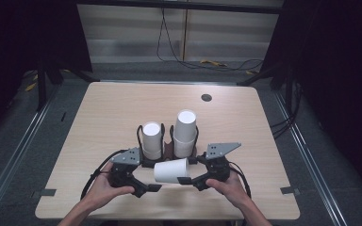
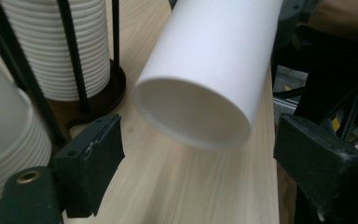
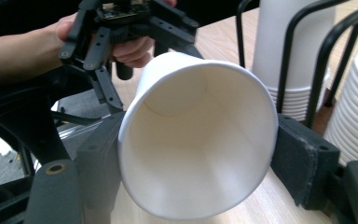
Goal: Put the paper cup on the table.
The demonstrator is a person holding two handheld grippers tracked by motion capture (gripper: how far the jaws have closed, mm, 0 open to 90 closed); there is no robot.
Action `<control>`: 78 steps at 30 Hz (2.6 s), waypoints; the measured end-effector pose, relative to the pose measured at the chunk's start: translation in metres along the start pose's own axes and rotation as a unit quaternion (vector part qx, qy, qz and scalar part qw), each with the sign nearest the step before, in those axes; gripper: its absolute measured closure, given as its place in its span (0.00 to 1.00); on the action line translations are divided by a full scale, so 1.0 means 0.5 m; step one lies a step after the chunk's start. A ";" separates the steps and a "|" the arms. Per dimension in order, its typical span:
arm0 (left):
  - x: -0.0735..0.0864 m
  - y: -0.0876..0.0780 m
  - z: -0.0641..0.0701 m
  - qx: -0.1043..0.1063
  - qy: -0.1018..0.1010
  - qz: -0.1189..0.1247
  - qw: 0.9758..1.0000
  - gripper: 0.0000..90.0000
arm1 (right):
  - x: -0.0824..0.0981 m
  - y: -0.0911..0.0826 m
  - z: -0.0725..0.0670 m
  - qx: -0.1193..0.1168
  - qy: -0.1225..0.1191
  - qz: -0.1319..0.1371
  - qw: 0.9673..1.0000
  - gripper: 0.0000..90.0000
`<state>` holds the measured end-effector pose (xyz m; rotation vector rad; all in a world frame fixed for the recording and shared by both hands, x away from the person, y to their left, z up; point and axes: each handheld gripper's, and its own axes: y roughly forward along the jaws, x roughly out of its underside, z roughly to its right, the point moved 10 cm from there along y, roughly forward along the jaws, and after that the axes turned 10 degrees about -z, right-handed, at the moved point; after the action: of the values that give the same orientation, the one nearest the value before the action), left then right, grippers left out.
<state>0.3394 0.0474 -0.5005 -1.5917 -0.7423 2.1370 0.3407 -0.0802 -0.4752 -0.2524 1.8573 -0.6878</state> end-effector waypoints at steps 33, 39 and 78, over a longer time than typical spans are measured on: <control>0.083 -0.075 -0.076 -0.096 -0.065 0.014 0.993 0.17 | 0.095 -0.141 0.098 0.137 0.078 -0.094 0.983 0.28; 0.082 -0.075 -0.075 -0.095 -0.059 0.014 0.994 0.17 | 0.099 -0.168 0.141 0.168 0.094 -0.118 0.974 0.28; 0.098 -0.065 -0.079 -0.105 -0.038 -0.006 0.994 0.17 | 0.091 -0.228 0.311 0.265 0.175 -0.332 0.888 0.25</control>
<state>0.3622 0.1093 -0.5266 -1.6094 -1.0293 2.1833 0.4477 -0.2470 -0.4842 -0.4280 1.8199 -1.7802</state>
